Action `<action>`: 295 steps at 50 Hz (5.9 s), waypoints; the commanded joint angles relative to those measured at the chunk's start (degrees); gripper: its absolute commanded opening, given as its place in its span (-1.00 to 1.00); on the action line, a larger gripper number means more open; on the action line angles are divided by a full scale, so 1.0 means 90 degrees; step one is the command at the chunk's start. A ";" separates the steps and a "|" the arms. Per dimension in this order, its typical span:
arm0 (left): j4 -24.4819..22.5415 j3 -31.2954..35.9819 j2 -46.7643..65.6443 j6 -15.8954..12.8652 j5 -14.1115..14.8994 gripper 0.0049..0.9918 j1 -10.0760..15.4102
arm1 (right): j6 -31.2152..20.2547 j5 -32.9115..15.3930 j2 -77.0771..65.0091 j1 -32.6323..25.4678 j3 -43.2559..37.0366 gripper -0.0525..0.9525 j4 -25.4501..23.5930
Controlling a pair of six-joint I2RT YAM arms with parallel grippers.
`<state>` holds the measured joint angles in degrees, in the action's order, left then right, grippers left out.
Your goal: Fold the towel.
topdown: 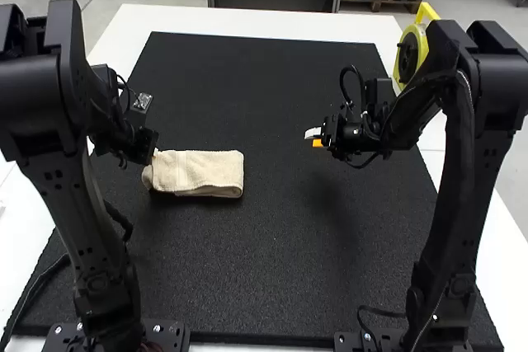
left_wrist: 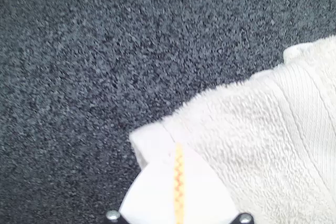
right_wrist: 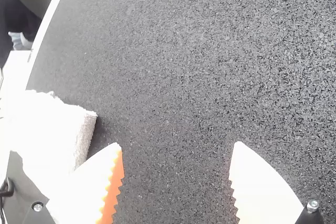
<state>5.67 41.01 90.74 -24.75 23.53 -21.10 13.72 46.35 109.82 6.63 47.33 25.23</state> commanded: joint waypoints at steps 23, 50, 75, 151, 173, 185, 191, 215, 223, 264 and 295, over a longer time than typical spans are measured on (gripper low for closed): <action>-0.0054 0.0814 -0.1440 0.0700 -0.0007 0.17 -0.0009 | -0.0118 0.0036 -0.0161 0.0005 -0.0025 0.08 0.0224; -0.1216 0.0540 -0.2524 0.1764 -0.0808 0.96 0.0646 | -0.0196 -0.1322 -0.2251 -0.0268 -0.0083 0.46 0.0399; -0.3101 -0.1559 -0.4467 0.1705 -0.3347 0.96 0.1427 | -0.0225 -0.1849 -0.3901 -0.1128 -0.1441 0.91 0.0868; -0.3511 -0.4557 -1.0063 0.2614 -0.2888 0.96 0.1554 | -0.0655 -0.2581 -1.0308 -0.2094 -0.4595 0.91 0.1347; -0.2740 -0.4547 -1.0092 0.2936 -0.2771 0.96 0.1554 | -0.1026 -0.2288 -1.2173 -0.2544 -0.5259 0.91 0.0683; -0.2212 -0.4547 -1.0092 0.2946 -0.2067 0.96 0.1554 | -0.1661 -0.2308 -1.2183 -0.2827 -0.5259 0.91 -0.0860; -0.1812 -0.4547 -1.0092 0.3053 -0.2048 0.96 0.1544 | -0.1788 -0.2308 -1.2183 -0.2856 -0.5259 0.91 -0.1495; -0.0650 -0.4557 -1.0092 0.3414 -0.2048 0.95 0.1495 | -0.3145 -0.2279 -1.2183 -0.2856 -0.5259 0.91 -0.3019; -0.0650 -0.4547 -1.0092 0.3414 -0.2058 0.95 0.1466 | -0.3223 -0.2269 -1.2183 -0.2856 -0.5259 0.91 -0.3106; -0.0650 -0.4547 -1.0092 0.3414 -0.2058 0.95 0.1466 | -0.2715 -0.3382 -1.2183 -0.1684 -0.5259 0.91 -0.3038; -0.0650 -0.4547 -1.0092 0.3414 -0.2048 0.95 0.1456 | -0.2090 -0.4554 -1.2183 -0.0678 -0.5259 0.91 -0.2872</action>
<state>0.19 0.32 0.51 5.43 4.54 -7.60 -5.72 7.38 0.58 0.16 0.62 -0.19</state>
